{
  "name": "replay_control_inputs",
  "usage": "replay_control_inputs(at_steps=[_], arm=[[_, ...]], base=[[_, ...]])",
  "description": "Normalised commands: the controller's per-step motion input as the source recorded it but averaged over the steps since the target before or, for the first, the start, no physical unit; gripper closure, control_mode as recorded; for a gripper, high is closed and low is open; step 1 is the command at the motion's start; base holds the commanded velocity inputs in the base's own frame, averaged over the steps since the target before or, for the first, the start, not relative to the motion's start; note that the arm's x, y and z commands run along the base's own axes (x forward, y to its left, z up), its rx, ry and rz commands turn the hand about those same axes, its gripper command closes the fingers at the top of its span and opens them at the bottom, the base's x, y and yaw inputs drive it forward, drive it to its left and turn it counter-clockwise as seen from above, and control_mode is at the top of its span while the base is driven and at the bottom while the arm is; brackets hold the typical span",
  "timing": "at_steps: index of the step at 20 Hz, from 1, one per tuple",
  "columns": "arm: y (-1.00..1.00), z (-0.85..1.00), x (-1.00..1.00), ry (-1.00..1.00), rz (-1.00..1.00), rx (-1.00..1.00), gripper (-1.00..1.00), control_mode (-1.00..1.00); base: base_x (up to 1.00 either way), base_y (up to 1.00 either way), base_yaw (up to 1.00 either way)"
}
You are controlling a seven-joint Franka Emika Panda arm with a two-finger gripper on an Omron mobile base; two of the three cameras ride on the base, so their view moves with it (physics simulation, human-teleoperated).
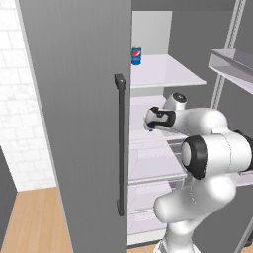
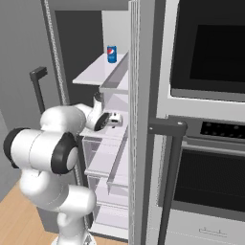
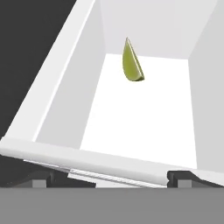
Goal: Grab a lemon wedge from the fridge and one ice cube from the ice bowl, and put them in the glass of lemonade.
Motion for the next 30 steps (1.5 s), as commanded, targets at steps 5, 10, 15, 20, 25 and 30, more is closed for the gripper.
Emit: replay_control_inputs(at_steps=[5,10,15,20,25,30], arm=[[-0.09,-0.17,0.36,-0.03,0.02,0.0,-1.0,-1.0],[0.0,-0.16,0.44,-0.02,0.01,-0.01,-1.0,-1.0],[0.0,-0.15,0.5,-0.03,0.0,-0.03,-1.0,-1.0],[0.0,-0.12,0.42,-0.03,0.0,-0.01,-1.0,-1.0],[0.0,-0.07,0.4,0.0,0.0,0.0,-1.0,-1.0],[0.0,-0.12,0.42,0.0,0.01,0.0,-1.0,-1.0]], base=[[0.0,0.0,0.0],[0.0,0.0,0.0],[0.0,0.0,0.0],[0.0,0.0,0.0],[0.0,0.0,0.0],[0.0,0.0,0.0]])
